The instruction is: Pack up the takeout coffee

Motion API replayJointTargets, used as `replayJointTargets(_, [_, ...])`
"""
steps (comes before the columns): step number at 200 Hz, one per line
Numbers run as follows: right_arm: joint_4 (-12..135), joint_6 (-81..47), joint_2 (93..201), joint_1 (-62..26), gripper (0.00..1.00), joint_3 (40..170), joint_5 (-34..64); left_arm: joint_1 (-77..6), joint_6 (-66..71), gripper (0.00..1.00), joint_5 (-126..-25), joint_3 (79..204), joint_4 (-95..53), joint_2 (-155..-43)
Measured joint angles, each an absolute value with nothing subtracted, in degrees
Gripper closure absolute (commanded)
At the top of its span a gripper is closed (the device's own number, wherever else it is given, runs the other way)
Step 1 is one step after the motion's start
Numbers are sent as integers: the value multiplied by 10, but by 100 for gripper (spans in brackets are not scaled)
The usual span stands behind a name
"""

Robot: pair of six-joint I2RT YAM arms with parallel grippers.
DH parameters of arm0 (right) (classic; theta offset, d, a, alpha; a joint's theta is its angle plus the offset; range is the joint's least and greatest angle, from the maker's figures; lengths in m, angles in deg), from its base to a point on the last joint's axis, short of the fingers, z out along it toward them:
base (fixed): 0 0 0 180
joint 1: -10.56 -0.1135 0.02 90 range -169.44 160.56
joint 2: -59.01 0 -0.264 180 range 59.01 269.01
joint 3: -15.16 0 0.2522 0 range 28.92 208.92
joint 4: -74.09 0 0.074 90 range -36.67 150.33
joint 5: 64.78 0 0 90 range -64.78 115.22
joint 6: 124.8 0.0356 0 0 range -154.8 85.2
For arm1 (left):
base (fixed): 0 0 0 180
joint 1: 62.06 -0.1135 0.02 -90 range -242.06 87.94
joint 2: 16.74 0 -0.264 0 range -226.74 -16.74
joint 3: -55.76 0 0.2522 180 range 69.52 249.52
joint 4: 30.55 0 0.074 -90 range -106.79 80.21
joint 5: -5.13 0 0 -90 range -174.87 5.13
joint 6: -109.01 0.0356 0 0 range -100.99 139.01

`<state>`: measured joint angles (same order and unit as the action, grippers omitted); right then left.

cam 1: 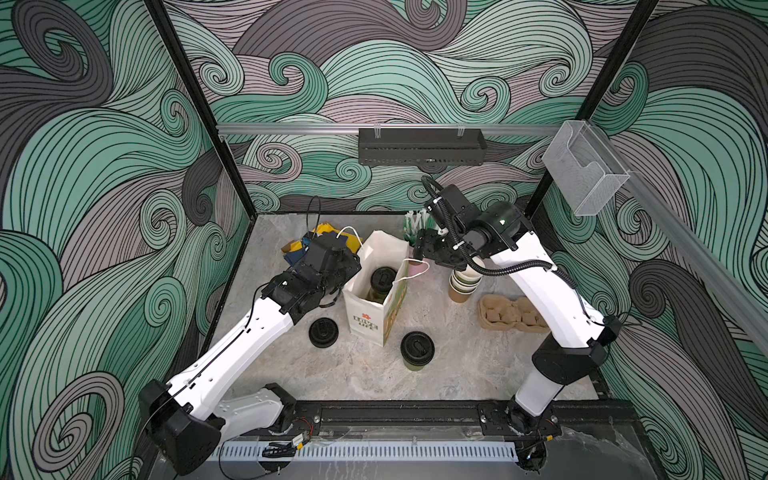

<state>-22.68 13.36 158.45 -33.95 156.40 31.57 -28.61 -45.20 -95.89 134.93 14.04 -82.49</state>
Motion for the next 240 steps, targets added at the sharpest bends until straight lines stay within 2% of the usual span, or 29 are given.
replayJointTargets(15, [-237,133,1584,-377,20,1580,323,-286,-450,27,-965,1347,156,-809])
replayJointTargets(23, [-240,135,1584,-399,19,1584,323,-286,-445,17,-972,1347,167,-797])
replayJointTargets(45, [-246,140,1594,-445,14,1585,321,-286,-426,9,-1000,1352,204,-762])
replayJointTargets(67, [-248,143,1629,-454,16,1601,326,-292,-371,6,-1012,1385,248,-750])
replayJointTargets(98, [-246,154,1688,-454,25,1616,351,-323,-282,3,-994,1480,314,-785])
replayJointTargets(144, [-246,179,1711,-454,36,1596,383,-426,-205,2,-894,1509,351,-808])
replayJointTargets(175, [-247,186,1714,-454,51,1595,394,-473,-178,2,-823,1508,342,-814])
replayJointTargets(240, [-247,174,1720,-451,88,1586,411,-482,-175,2,-743,1464,307,-795])
